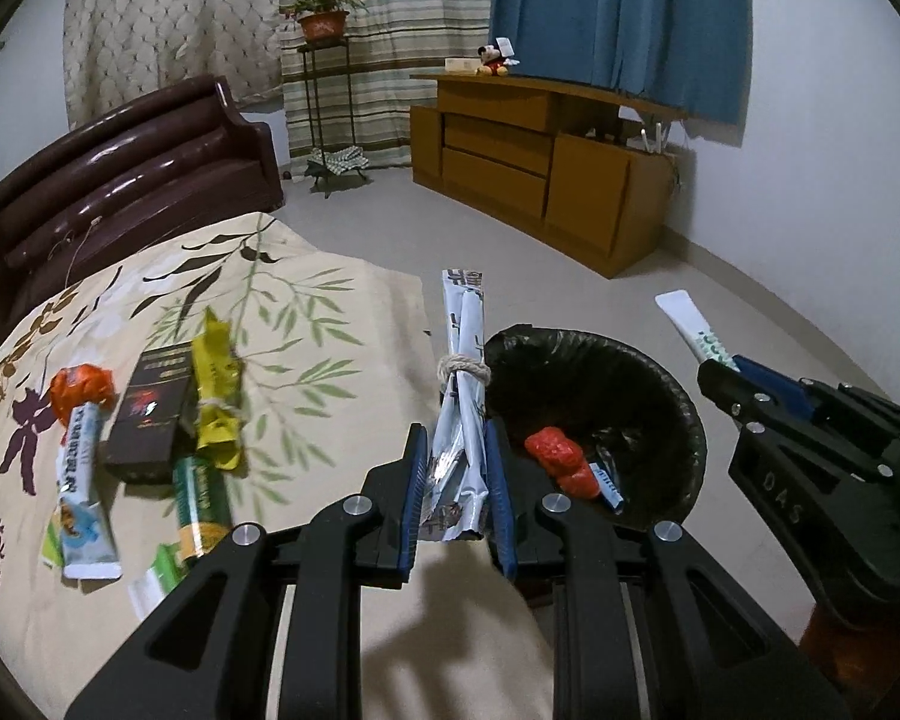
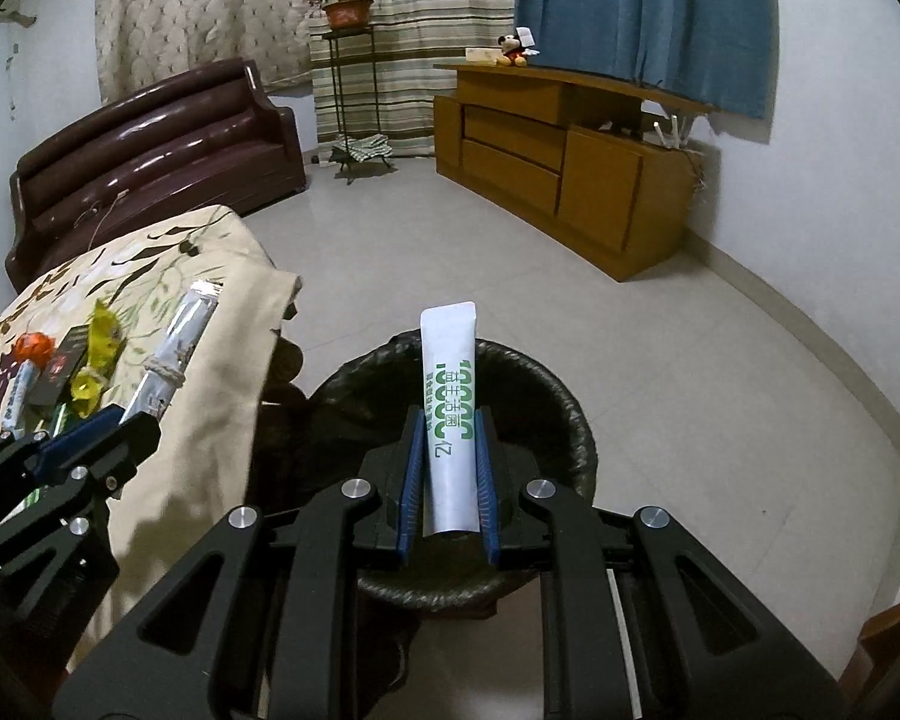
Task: Collect trash
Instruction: 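Carry both items over the bin and open both grippers to drop them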
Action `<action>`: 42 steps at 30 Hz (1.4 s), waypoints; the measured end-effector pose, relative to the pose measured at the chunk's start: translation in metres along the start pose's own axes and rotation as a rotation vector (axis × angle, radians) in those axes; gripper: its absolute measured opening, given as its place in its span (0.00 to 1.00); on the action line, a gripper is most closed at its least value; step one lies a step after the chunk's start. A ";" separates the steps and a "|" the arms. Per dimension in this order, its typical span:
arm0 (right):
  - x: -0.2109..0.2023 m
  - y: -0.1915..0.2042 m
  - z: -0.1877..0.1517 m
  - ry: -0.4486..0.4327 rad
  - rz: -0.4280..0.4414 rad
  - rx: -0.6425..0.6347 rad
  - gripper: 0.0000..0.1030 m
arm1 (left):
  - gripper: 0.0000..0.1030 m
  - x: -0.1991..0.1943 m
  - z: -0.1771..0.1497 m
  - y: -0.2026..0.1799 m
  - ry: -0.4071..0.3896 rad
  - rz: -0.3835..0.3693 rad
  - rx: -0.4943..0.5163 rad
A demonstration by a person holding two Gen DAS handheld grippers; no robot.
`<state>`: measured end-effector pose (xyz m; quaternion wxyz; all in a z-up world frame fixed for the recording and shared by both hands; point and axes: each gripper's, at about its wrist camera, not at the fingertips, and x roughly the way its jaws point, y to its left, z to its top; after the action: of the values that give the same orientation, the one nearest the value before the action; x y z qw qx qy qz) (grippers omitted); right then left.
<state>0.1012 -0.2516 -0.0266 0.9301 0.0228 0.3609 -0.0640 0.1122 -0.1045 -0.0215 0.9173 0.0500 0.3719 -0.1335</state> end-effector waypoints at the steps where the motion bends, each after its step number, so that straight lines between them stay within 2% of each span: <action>1: 0.002 -0.002 0.001 0.000 -0.001 0.002 0.16 | 0.20 0.003 0.002 -0.002 0.003 0.001 0.003; 12: 0.024 -0.022 0.009 0.011 0.003 0.027 0.16 | 0.20 0.027 0.016 -0.015 0.019 0.032 0.019; 26: 0.042 -0.025 0.015 0.025 0.001 0.040 0.17 | 0.21 0.041 0.023 -0.025 0.031 0.037 0.032; 28: 0.044 -0.026 0.015 0.027 0.000 0.045 0.18 | 0.24 0.041 0.024 -0.024 0.034 0.036 0.030; 31: 0.045 -0.026 0.015 0.029 0.000 0.052 0.30 | 0.36 0.042 0.024 -0.023 0.034 0.035 0.021; 34: 0.045 -0.027 0.016 0.024 -0.007 0.054 0.31 | 0.42 0.041 0.024 -0.022 0.029 0.033 0.014; 37: 0.041 -0.027 0.015 0.018 -0.013 0.059 0.38 | 0.46 0.038 0.024 -0.020 0.023 0.030 0.008; 42: 0.037 -0.028 0.015 0.014 -0.017 0.060 0.44 | 0.54 0.030 0.023 -0.015 0.012 0.030 -0.004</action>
<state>0.1348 -0.2841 -0.0408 0.9258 0.0482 0.3657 -0.0827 0.1444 -0.1295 -0.0260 0.9171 0.0544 0.3767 -0.1184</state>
